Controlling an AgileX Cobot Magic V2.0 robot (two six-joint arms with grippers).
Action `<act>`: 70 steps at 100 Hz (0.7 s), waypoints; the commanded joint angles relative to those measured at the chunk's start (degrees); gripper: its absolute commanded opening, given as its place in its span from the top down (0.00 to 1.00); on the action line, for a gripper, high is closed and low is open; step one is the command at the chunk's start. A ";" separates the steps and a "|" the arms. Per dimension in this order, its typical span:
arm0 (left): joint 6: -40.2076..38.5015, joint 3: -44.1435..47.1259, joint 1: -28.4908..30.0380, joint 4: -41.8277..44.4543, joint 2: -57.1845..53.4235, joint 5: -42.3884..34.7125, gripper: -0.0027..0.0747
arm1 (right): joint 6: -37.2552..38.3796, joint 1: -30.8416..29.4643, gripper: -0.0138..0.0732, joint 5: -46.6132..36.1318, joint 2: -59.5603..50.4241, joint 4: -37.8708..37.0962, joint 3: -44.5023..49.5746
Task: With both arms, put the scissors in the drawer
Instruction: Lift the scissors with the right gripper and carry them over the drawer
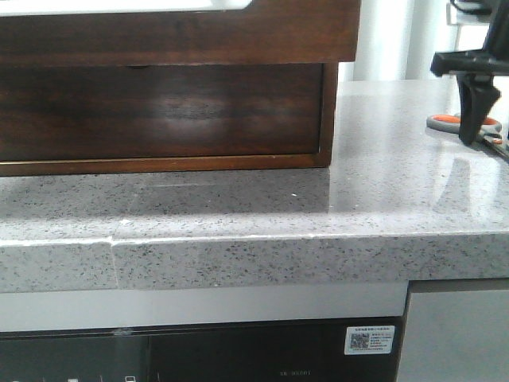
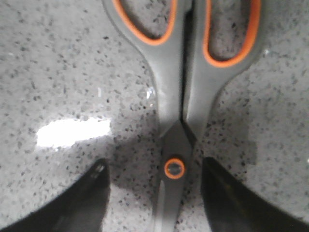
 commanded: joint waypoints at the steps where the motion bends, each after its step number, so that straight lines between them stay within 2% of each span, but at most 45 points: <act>1: -0.75 -1.80 -0.27 -1.76 0.33 -2.44 0.57 | 0.12 -0.19 0.46 -1.47 -2.38 -0.76 -2.05; 22: -0.75 -1.80 -0.27 -1.76 0.33 -2.44 0.57 | 0.12 -0.31 0.46 -1.47 -2.24 -0.83 -2.05; 29: -0.75 -1.80 -0.27 -1.76 0.33 -2.44 0.57 | 0.12 -0.31 0.49 -1.47 -2.24 -0.83 -2.05; 39: -0.75 -1.80 -0.27 -1.76 0.33 -2.44 0.57 | 0.12 -0.31 0.61 -1.47 -2.24 -0.83 -2.05; 63: -0.75 -1.80 -0.27 -1.76 0.33 -2.44 0.57 | 0.12 -0.31 0.96 -1.11 -2.24 -0.97 -2.05; 70: -0.75 -1.80 -0.27 -1.76 0.33 -2.44 0.57 | 0.12 -0.31 0.98 -1.11 -2.24 -1.12 -2.05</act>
